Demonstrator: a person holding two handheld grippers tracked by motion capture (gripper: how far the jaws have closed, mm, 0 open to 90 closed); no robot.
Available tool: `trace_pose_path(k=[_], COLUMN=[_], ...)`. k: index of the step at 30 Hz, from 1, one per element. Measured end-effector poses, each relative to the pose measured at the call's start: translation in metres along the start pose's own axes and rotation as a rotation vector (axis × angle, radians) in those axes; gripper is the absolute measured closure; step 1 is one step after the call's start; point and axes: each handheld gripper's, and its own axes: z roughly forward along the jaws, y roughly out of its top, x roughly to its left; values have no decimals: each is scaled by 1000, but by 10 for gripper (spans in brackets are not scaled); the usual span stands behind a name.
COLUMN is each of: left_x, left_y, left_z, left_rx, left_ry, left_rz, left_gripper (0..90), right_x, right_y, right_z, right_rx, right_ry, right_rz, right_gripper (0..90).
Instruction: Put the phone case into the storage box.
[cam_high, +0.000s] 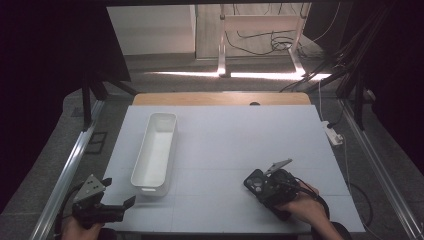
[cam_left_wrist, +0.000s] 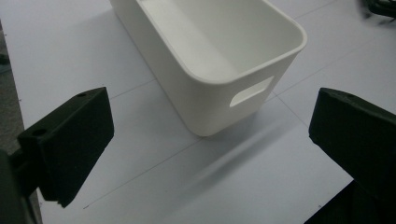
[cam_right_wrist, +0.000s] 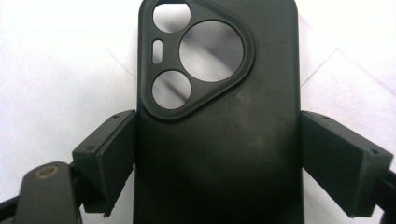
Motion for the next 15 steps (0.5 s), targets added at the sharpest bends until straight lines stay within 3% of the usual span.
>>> trace_pose_path(k=[15], left_x=[2], left_y=[1], left_z=[-2], left_rx=[-21], left_ry=[-19], left_rz=[-29], left_gripper=[0], right_x=[-2], right_y=[6], right_z=[-19], right_rx=[-142], right_ry=[43], right_rz=[-2], right_gripper=[149])
